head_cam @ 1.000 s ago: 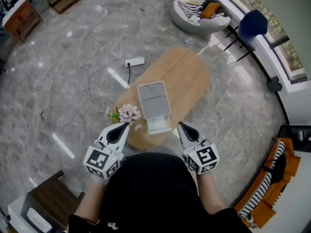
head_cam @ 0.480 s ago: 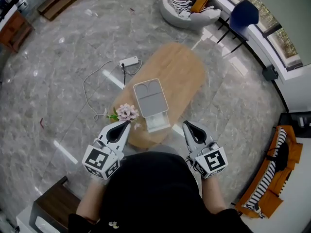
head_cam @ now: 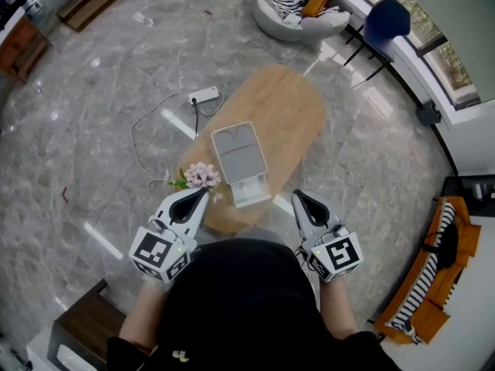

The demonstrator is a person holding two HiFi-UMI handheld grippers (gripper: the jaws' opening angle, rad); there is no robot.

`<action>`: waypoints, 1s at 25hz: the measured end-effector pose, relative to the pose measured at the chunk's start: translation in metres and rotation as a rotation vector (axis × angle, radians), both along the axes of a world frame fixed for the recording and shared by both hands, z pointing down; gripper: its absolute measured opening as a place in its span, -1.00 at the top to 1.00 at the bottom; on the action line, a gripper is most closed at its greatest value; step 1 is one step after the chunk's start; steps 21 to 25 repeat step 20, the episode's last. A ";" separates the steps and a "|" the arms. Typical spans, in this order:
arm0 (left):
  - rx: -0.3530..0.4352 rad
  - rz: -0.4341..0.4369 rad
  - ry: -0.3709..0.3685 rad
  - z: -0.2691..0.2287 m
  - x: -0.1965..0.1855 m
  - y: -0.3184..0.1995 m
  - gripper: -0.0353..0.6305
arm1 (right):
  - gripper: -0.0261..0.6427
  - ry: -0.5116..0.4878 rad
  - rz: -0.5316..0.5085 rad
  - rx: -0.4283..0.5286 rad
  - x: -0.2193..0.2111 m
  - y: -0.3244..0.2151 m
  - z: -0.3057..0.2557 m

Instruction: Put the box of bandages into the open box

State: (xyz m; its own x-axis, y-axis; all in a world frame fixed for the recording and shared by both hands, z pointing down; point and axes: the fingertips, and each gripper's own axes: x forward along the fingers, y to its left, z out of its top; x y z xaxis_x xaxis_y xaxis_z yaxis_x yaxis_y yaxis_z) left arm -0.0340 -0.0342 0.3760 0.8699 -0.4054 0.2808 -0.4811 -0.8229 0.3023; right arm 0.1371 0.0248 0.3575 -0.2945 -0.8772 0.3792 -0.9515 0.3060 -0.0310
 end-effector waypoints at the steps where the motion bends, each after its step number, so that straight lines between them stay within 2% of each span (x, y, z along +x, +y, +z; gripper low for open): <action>1: 0.000 0.002 0.000 0.000 0.000 0.000 0.86 | 0.93 -0.001 0.004 -0.001 0.000 0.000 0.001; 25: -0.012 0.005 -0.018 0.006 0.006 0.004 0.86 | 0.93 -0.009 0.018 -0.023 0.007 0.003 0.012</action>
